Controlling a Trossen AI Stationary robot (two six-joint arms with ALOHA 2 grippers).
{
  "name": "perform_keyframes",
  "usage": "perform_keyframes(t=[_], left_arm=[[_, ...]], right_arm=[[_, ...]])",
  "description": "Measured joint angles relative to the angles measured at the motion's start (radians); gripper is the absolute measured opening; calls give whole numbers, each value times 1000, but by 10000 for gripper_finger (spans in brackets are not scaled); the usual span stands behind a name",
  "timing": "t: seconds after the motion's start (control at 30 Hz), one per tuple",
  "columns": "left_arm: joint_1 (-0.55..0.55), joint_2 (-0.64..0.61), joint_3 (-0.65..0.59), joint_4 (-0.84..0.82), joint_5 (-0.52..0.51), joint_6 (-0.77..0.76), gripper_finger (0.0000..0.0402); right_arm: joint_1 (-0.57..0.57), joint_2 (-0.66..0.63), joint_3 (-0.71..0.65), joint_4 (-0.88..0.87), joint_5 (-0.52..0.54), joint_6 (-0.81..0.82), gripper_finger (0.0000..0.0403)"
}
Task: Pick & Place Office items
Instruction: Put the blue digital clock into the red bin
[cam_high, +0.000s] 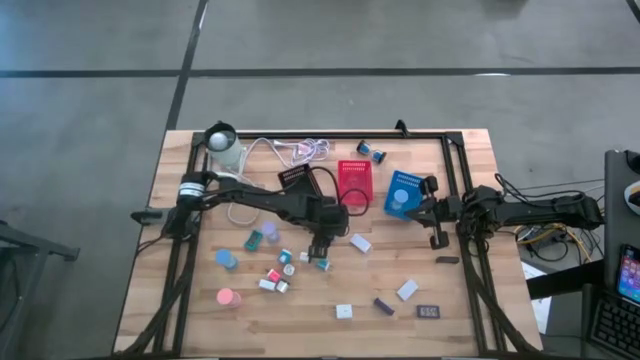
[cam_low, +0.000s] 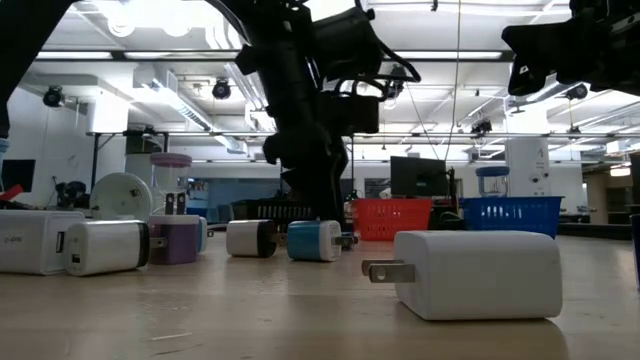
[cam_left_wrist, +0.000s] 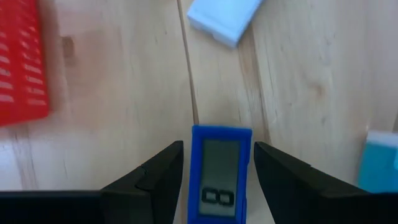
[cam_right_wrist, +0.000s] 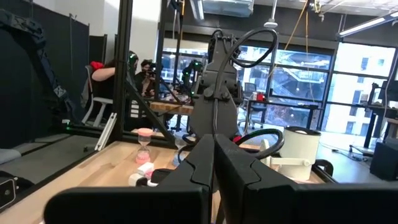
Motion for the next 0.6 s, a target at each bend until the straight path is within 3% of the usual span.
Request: perform_keyframes(t=[0.47,0.6], left_arm=[[24,9,-4,-31,2,41,202],[34,9,-23,-25,54,63,202]], right_arm=[[0,0,0,0,0,-3,8],[0,0,0,0,0,-1,8]])
